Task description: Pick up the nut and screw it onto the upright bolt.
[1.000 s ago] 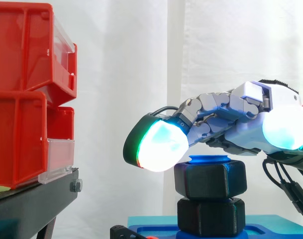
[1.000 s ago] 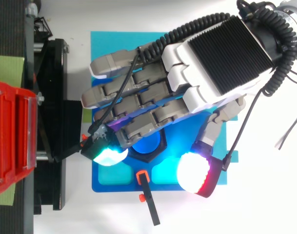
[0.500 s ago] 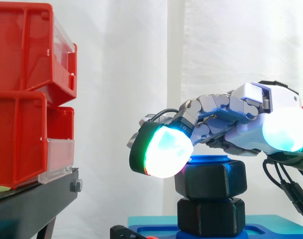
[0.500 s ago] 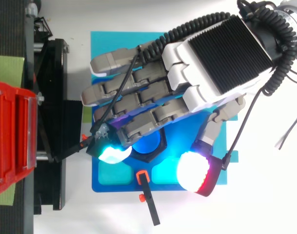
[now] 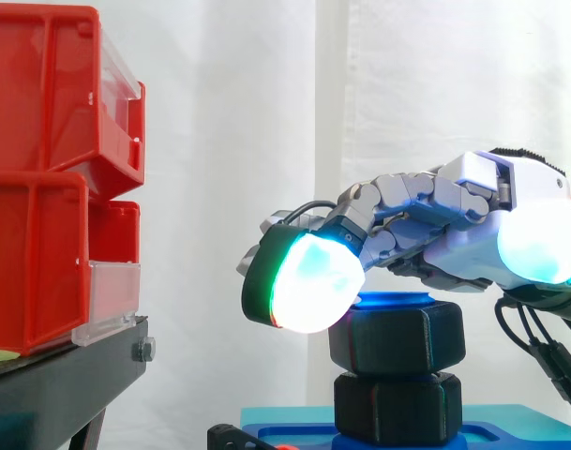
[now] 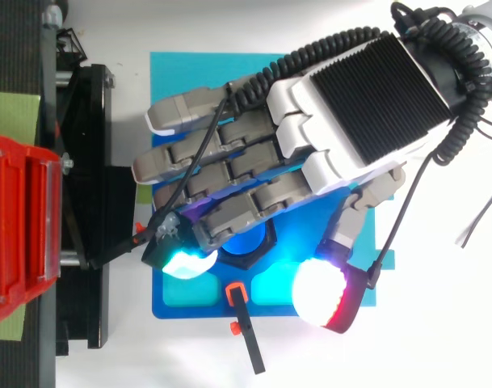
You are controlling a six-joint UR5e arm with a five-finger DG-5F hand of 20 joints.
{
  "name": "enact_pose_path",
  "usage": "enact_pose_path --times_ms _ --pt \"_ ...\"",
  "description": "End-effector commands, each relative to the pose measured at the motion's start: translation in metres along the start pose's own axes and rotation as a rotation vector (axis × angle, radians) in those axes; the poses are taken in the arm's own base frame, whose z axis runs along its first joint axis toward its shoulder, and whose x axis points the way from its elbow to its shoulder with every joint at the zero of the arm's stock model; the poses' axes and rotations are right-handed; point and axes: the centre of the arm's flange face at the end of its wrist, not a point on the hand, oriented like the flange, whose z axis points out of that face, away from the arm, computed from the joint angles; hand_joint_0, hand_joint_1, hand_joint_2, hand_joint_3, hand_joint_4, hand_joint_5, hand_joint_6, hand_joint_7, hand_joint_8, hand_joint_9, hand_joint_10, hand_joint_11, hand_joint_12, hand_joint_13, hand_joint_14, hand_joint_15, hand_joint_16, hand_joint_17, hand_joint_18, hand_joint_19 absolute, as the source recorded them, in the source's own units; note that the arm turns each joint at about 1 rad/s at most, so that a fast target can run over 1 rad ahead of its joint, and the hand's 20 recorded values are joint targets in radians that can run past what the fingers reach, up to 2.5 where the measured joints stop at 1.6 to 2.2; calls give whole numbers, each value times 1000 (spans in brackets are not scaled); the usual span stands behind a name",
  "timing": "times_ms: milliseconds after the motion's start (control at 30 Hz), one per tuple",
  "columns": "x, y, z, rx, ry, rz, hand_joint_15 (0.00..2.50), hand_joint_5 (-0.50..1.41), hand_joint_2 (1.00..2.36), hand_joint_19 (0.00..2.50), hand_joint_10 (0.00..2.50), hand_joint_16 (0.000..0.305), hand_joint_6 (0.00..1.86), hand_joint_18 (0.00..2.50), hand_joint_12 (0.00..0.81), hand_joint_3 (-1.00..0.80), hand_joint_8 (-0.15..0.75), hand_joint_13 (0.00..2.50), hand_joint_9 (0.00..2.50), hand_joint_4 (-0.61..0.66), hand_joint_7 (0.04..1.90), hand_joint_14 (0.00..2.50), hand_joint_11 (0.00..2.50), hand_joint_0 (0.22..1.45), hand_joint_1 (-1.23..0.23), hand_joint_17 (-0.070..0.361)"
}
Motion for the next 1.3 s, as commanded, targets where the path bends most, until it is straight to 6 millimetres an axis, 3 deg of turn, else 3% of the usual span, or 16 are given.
enact_pose_path --times_ms 0,233,433,1267 --pt "1 1 2 -1 -4 -3 0 -157 1000 0 0 39 502 0 346 -500 253 282 518 166 710 0 0 453 -169 88" --pt "3 6 8 -8 -9 -11 0 -157 1000 0 0 39 502 0 347 -500 255 296 521 172 709 0 0 453 -168 88" --pt "21 0 6 2 -6 11 0 -157 1000 0 0 39 502 0 349 -500 258 313 531 170 712 0 0 454 -169 88" --pt "14 -9 0 12 -29 19 0 -153 1000 0 0 38 502 0 352 -500 265 365 553 178 720 0 0 458 -176 86"
